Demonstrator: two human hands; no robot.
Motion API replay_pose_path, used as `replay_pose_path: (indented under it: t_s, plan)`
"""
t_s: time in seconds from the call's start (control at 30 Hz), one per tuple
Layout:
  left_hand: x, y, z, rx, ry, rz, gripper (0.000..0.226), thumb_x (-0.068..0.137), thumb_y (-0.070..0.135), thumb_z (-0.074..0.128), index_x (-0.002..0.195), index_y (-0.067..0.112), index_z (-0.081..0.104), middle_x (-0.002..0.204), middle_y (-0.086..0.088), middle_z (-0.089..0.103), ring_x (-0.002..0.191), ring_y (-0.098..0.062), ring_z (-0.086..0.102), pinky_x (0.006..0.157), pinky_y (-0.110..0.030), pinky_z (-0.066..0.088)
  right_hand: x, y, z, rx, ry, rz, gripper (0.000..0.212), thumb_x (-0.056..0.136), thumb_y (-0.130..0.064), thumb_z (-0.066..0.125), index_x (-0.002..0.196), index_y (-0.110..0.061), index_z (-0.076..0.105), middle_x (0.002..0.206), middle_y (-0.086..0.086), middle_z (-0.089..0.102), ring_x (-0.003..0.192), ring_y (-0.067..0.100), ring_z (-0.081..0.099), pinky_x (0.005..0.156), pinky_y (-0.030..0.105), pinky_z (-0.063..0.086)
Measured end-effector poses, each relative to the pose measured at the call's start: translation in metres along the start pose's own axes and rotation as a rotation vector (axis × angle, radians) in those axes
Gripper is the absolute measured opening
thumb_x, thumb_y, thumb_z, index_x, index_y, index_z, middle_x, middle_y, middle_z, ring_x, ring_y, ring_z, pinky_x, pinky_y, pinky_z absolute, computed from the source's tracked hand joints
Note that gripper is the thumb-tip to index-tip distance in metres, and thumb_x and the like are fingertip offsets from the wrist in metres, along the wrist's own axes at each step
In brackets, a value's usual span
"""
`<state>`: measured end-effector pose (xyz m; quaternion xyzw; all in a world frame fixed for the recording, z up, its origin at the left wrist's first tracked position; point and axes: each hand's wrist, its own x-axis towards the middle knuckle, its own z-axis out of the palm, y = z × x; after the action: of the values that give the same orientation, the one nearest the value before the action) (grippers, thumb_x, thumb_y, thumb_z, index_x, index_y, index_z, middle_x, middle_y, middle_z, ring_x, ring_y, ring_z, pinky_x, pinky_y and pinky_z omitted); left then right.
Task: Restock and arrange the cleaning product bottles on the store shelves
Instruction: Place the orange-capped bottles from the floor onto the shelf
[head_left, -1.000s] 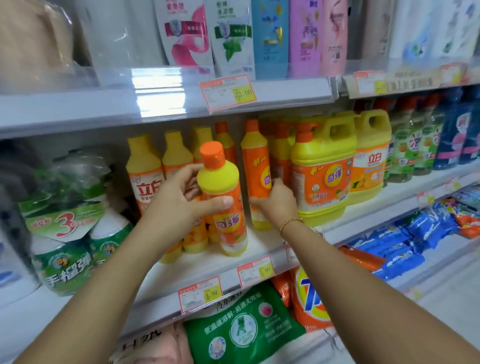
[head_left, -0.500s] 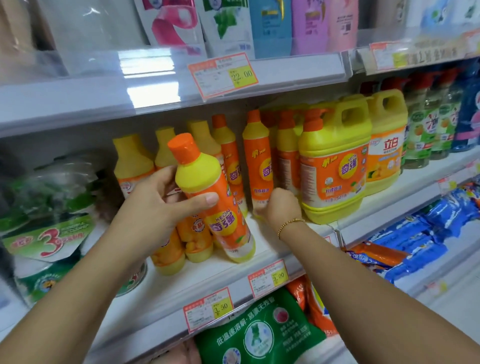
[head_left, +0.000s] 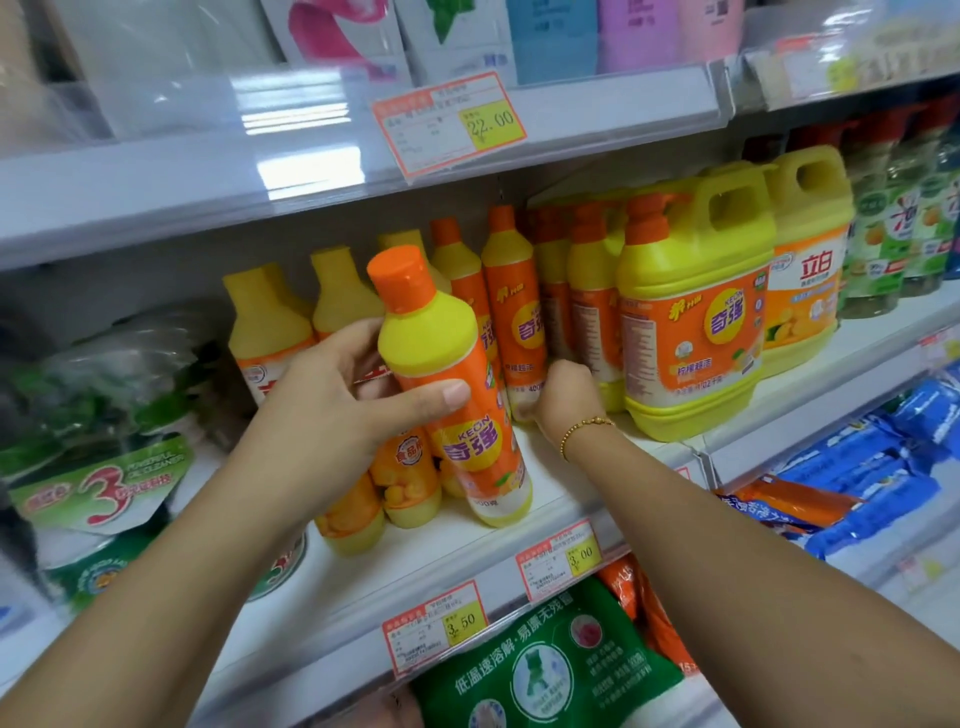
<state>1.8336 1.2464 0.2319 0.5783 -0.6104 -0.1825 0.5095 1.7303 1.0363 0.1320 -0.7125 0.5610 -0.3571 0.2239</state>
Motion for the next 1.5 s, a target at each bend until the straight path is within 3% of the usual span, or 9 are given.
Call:
replay_pose_path:
  t_s: [0.27,0.57,0.7,0.77,0.9,1.0,1.13,1.3,1.5]
  plan:
    - [0.002,0.004,0.004,0.004,0.017,-0.024,0.061,0.063,0.032,0.077,0.122,0.028,0.061,0.108,0.019,0.071,0.097,0.005,0.066,0.077,-0.010,0.052,0.008,0.002,0.005,-0.110,-0.008,-0.014,0.042,0.074,-0.017,0.081,0.107,-0.001,0.061,0.115,0.015,0.065,0.106,0.030,0.062,0.084,0.032,0.049]
    - [0.010,0.004,0.013,0.007,0.072,-0.054,0.061,0.056,0.042,0.076,0.114,0.026,0.067,0.104,0.011,0.073,0.099,-0.007,0.068,0.091,-0.036,0.053,-0.035,-0.006,-0.041,0.152,0.075,-0.198,0.033,0.090,-0.032,0.063,0.115,-0.010,0.062,0.110,0.009,0.069,0.100,0.027,0.065,0.075,0.025,0.044]
    - [0.020,-0.002,0.022,-0.087,0.087,-0.077,0.057,0.058,0.038,0.075,0.113,0.024,0.067,0.103,0.009,0.073,0.098,-0.006,0.067,0.081,-0.027,0.053,-0.100,0.001,-0.072,0.693,-0.419,-0.428,0.055,0.078,-0.036,0.074,0.129,-0.027,0.055,0.118,-0.011,0.063,0.110,0.004,0.060,0.086,0.024,0.054]
    - [0.023,-0.005,0.029,-0.201,0.071,-0.083,0.052,0.063,0.031,0.073,0.114,0.023,0.065,0.101,0.012,0.072,0.094,0.002,0.067,0.071,-0.016,0.052,-0.110,0.005,-0.060,0.507,-0.353,-0.468,0.077,0.070,-0.031,0.083,0.136,-0.029,0.044,0.118,-0.016,0.059,0.107,0.000,0.058,0.086,0.026,0.054]
    - [0.022,-0.018,0.041,-0.292,0.090,-0.070,0.038,0.082,0.017,0.067,0.120,0.019,0.060,0.108,0.009,0.071,0.098,0.001,0.066,0.076,-0.014,0.053,-0.100,0.001,-0.038,0.247,-0.116,-0.458,0.062,0.071,-0.037,0.080,0.123,-0.023,0.049,0.107,-0.003,0.064,0.097,0.015,0.059,0.081,0.032,0.051]
    - [0.001,-0.044,0.046,0.037,0.091,-0.151,0.044,0.083,0.020,0.072,0.124,0.017,0.059,0.118,0.003,0.066,0.100,-0.007,0.063,0.082,-0.015,0.048,-0.082,0.001,-0.039,0.232,-0.165,-0.415,0.059,0.073,-0.028,0.080,0.122,-0.017,0.051,0.107,0.003,0.066,0.095,0.021,0.061,0.077,0.029,0.047]
    - [-0.043,-0.086,0.046,0.632,-0.224,-0.099,0.042,0.083,0.035,0.072,0.122,0.027,0.060,0.119,0.014,0.061,0.105,-0.004,0.056,0.090,-0.022,0.045,-0.052,-0.001,-0.048,0.297,-0.325,-0.333,0.068,0.073,-0.014,0.081,0.128,-0.009,0.042,0.119,0.007,0.062,0.106,0.020,0.061,0.096,0.036,0.048]
    - [-0.053,-0.107,0.043,0.647,-0.141,0.061,0.025,0.083,0.045,0.066,0.103,0.030,0.065,0.103,0.018,0.061,0.099,-0.004,0.056,0.083,-0.021,0.043,-0.029,0.005,-0.049,0.421,-0.533,-0.282,0.070,0.078,-0.010,0.076,0.138,-0.014,0.042,0.125,0.002,0.061,0.111,0.017,0.060,0.102,0.041,0.046]
    - [-0.056,-0.120,0.046,0.676,-0.059,0.166,0.043,0.073,0.064,0.043,0.092,0.031,0.063,0.093,0.021,0.059,0.088,-0.002,0.055,0.071,-0.007,0.034,-0.023,0.009,-0.035,0.466,-0.536,-0.271,0.063,0.086,-0.008,0.068,0.141,-0.015,0.038,0.132,0.006,0.057,0.120,0.021,0.056,0.105,0.047,0.043]
